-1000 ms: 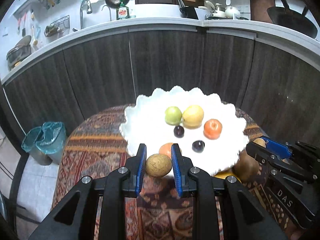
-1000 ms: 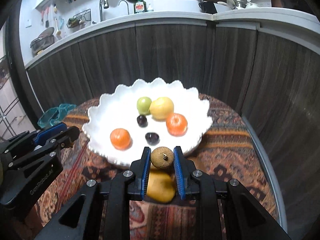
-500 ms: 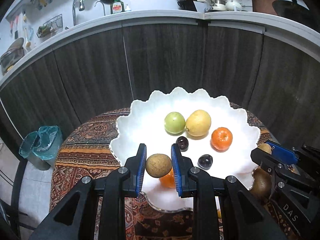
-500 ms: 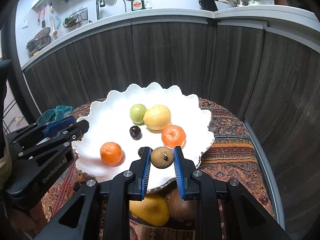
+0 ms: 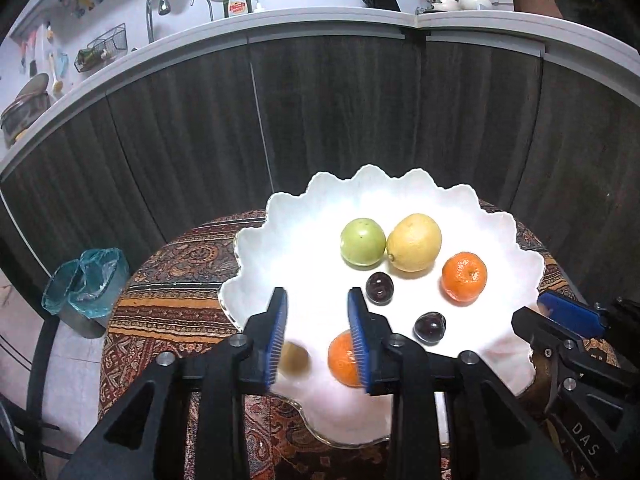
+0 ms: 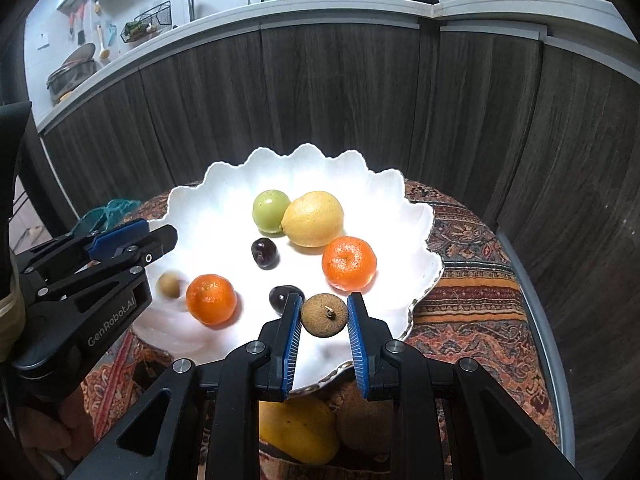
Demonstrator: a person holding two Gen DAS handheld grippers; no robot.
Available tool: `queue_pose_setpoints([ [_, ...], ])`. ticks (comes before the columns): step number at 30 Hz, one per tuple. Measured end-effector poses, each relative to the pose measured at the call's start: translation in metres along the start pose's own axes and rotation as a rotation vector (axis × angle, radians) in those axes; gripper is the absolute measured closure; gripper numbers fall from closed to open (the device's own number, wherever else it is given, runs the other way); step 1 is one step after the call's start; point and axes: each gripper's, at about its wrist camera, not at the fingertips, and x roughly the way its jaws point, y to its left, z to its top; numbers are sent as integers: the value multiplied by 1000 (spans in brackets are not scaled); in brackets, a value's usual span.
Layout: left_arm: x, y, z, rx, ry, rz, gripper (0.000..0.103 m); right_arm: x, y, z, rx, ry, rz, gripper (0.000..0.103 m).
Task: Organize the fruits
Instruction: 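Carry both small fruits over the bowl and open both tools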
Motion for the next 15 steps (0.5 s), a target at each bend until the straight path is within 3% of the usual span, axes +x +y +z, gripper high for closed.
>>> queue_pose_setpoints([
  [2, -1, 1, 0, 0, 0, 5, 66, -2, 0, 1, -1, -1, -11, 70],
  [3, -3, 1, 0, -1, -2, 7, 65, -2, -1, 1, 2, -1, -19, 57],
  [4, -4, 2, 0, -2, -4, 9, 63, -4, -1, 1, 6, -5, -25, 51],
  [6, -8, 3, 0, -3, -14, 21, 49, -8, -2, 2, 8, -26, -41, 38],
  [9, -18, 3, 1, -3, -46, 58, 34, -14, -3, 3, 14, -41, -54, 30],
  [15, -35, 5, 0, -13, -70, 87, 22, -24, -8, 2, 33, -59, -87, 19],
])
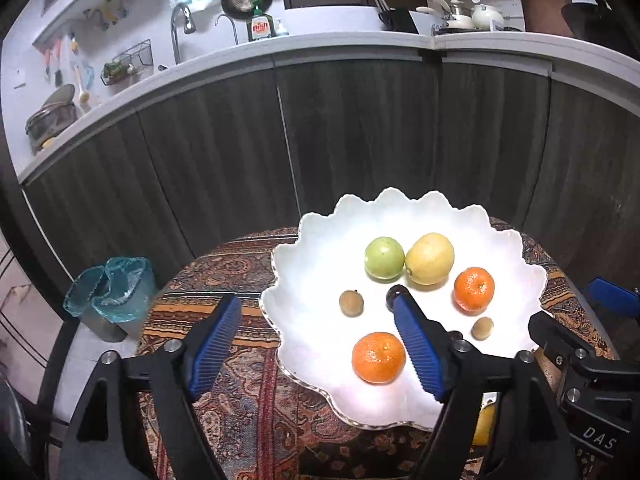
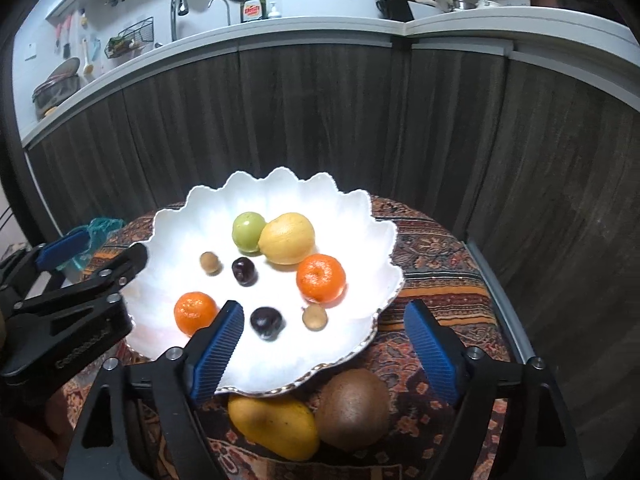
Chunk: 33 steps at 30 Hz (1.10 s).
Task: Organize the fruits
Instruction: 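Carry both small fruits over the bowl and open both tools, then move both tools from the bowl toward the yellow mango and brown kiwi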
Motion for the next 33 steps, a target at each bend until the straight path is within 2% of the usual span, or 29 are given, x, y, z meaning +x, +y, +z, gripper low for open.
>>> queue_pose_setpoints([
  [15, -31, -30, -11, 21, -13, -42, 17, -37, -32, -17, 33, -37, -68, 19],
  [33, -37, -77, -43, 100, 22, -90, 8, -55, -73, -55, 104, -19, -114, 19],
])
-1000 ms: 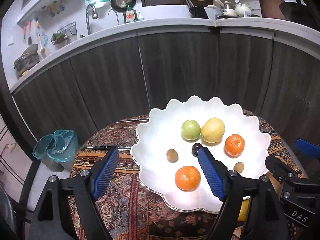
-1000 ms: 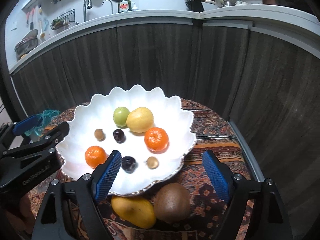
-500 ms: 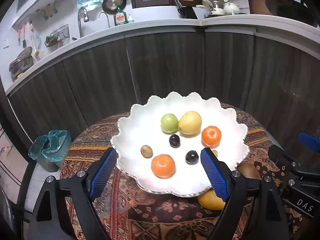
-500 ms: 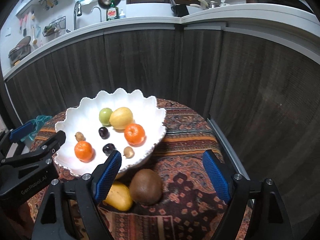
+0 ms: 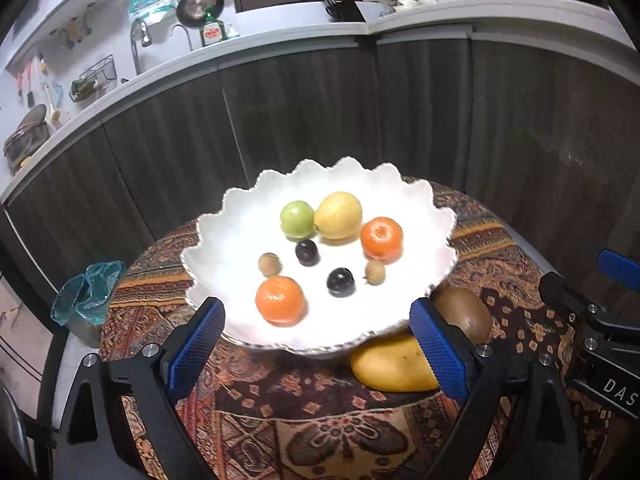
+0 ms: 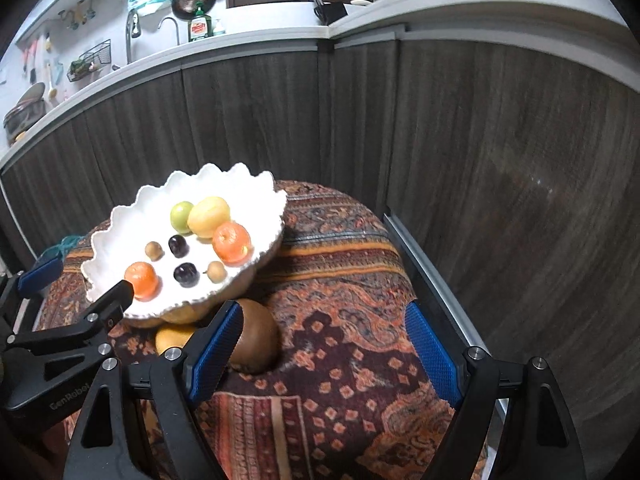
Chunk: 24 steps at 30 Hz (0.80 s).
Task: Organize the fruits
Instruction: 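Move both tools from the bowl toward the yellow mango and brown kiwi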
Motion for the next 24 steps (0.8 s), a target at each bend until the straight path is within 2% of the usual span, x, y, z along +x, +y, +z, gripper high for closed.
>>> queue_pose_setpoints([
  [24, 24, -30, -39, 83, 77, -121, 8, 7, -15, -33, 43, 52, -21, 19],
])
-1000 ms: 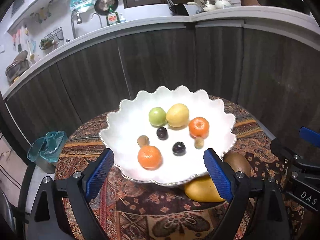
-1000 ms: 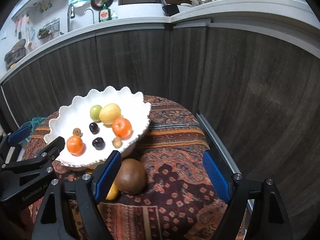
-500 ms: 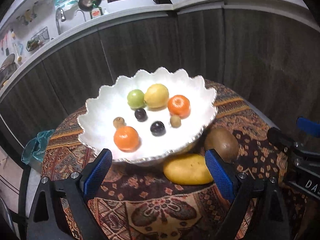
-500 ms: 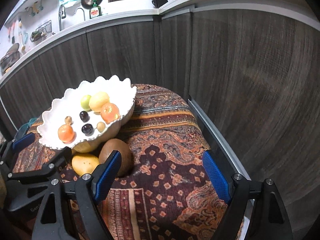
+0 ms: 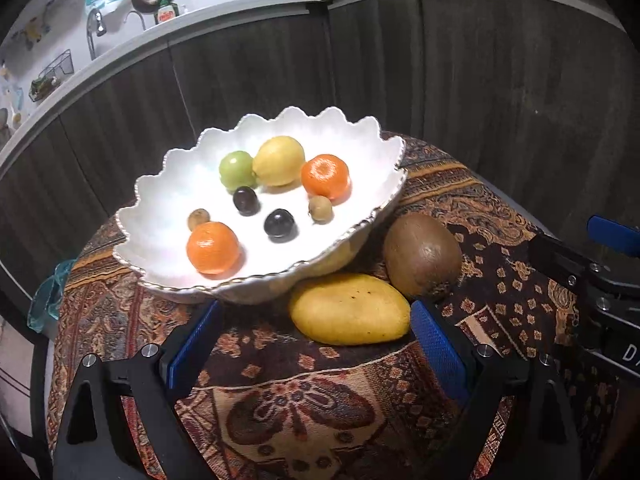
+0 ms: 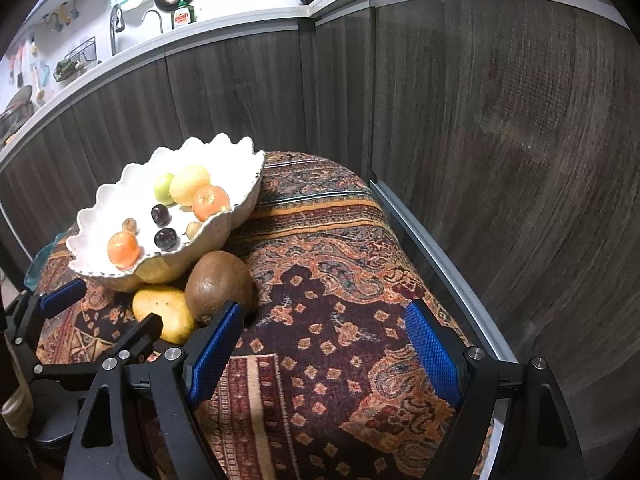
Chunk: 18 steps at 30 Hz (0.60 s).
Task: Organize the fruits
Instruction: 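Move both tools from the bowl toward the yellow mango and brown kiwi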
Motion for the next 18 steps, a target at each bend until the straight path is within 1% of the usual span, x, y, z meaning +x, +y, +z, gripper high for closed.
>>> queue_pose_setpoints([
  [3, 6, -4, 0, 19, 10, -15, 7, 1, -2, -2, 5, 6, -6, 19],
  [6, 9, -7, 0, 30, 9, -19, 2, 3, -2, -5, 16, 13, -12, 19],
  [9, 9, -7, -2, 31, 8, -26, 2, 5, -3, -7, 35, 23, -7, 19],
  [11, 11, -4, -3, 18, 22, -40, 3, 5, -3, -8, 42, 25, -9, 19],
  [15, 14, -3, -7, 9, 28, -33, 3, 6, 0, -10, 37, 27, -14, 19],
  [18, 19, -1, -7, -12, 39, -42, 4, 8, 4, -11, 28, 35, -19, 19],
])
